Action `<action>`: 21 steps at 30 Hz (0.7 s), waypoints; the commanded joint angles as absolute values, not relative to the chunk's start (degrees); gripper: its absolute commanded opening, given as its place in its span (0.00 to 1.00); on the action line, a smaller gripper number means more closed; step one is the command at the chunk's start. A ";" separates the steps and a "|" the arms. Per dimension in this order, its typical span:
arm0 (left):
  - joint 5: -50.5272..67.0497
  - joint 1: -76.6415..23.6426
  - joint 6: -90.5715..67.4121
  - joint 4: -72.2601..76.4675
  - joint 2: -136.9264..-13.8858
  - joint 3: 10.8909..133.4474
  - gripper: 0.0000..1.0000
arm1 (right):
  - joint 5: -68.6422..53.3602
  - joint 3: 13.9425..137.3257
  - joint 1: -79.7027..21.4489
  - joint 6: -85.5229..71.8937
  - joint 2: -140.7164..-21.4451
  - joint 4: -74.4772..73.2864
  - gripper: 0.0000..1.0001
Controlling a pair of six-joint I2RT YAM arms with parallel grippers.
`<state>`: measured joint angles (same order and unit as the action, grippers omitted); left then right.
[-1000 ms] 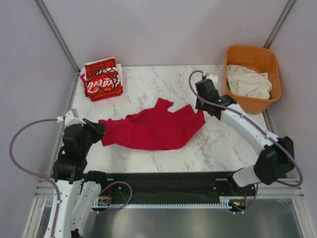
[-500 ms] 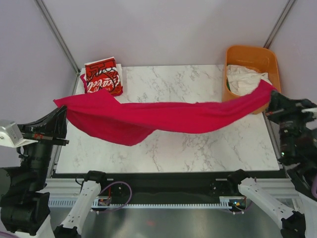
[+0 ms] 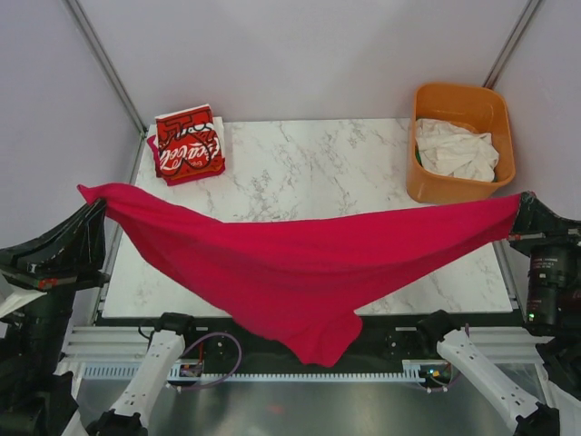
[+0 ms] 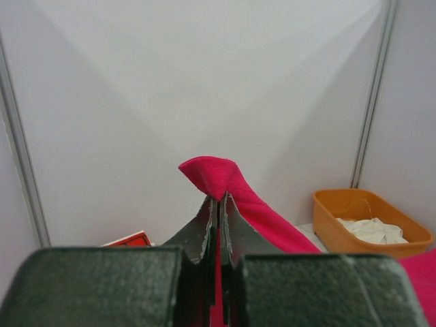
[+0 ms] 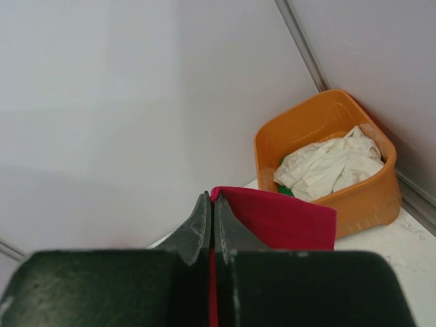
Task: Fold and stack the t-shirts
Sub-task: Flatten the tshirt out
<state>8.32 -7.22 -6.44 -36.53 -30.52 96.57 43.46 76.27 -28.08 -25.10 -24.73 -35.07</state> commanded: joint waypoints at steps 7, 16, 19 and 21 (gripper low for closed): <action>16.25 -7.21 -0.36 -27.17 -57.89 95.97 0.02 | 46.14 78.22 -27.95 -26.98 -56.37 -29.89 0.00; 22.48 -1.23 -8.34 -39.26 -109.62 130.91 1.00 | 35.69 86.50 -17.05 -37.35 -81.66 -32.88 0.98; 22.34 -2.10 -9.31 -37.12 -106.91 126.25 1.00 | 33.49 78.77 -16.96 -35.08 -77.80 -27.17 0.98; 21.01 -2.64 -11.50 -34.55 -103.64 116.05 1.00 | 32.35 74.90 -17.05 -34.02 -75.95 -25.59 0.98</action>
<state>18.70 -1.37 -6.79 -35.14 -114.34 119.77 34.65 77.28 -16.58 -33.69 -82.24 -30.13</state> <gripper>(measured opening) 0.995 0.979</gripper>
